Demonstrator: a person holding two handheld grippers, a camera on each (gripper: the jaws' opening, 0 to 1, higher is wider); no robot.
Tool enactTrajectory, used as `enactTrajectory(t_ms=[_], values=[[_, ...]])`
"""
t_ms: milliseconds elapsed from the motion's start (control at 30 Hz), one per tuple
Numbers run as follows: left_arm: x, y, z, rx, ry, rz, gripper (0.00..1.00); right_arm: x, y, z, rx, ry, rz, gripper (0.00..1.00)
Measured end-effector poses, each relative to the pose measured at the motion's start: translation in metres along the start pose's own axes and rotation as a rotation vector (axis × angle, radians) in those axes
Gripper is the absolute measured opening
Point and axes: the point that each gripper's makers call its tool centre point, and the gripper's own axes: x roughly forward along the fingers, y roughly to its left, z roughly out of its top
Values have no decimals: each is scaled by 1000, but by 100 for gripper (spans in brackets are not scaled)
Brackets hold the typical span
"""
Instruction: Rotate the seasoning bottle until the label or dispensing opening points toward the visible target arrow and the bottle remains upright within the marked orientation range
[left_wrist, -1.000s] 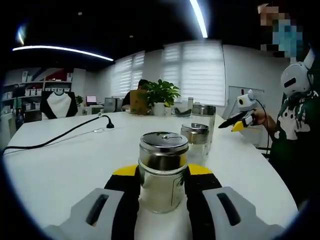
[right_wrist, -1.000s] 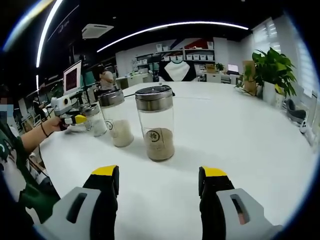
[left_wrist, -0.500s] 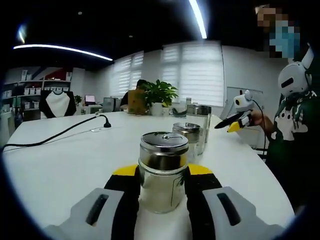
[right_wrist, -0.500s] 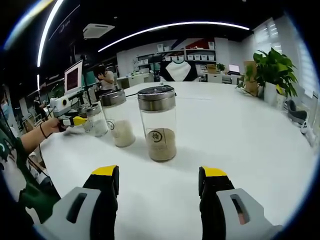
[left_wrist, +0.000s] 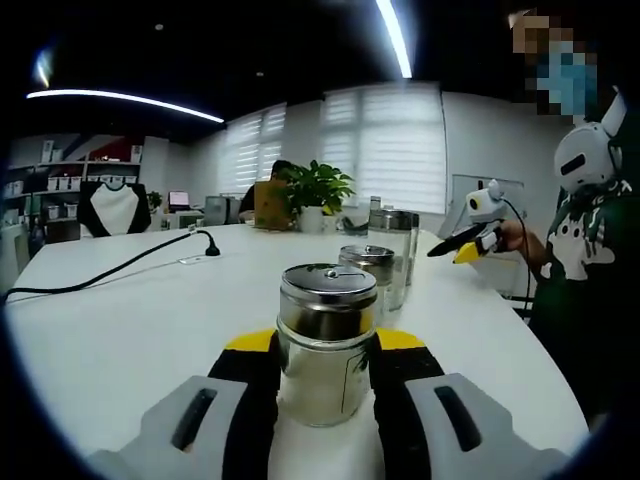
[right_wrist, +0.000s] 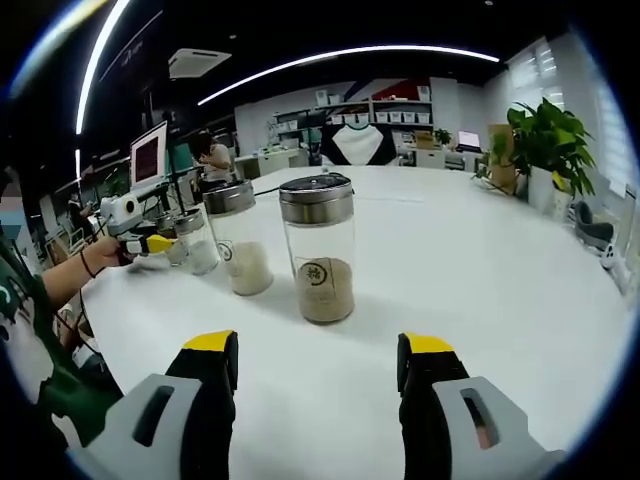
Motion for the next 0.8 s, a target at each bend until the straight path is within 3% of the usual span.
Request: enactTrajectory(t_ms=[233,367,433,533,667,800], values=[[0,0,2,39,3,9,37,-1,-1,0,2,-1,-5,65],[-3,3,10,55,-13,34,49,-1,-1,0,3,-1,-5,65],[-6,4,9,56,-3,44,50,-1,-1,-1,3,-1,-4,65],[-13,6,9,29,-6,67,50,0,0,-1,4,-1,-1,65],[-22,-1,9,51,15,95,52,0,-1,-1,5,-4,-2,65],[-33,-2,7,32,30,155,55,0,-1,0,3,-11,1,65]])
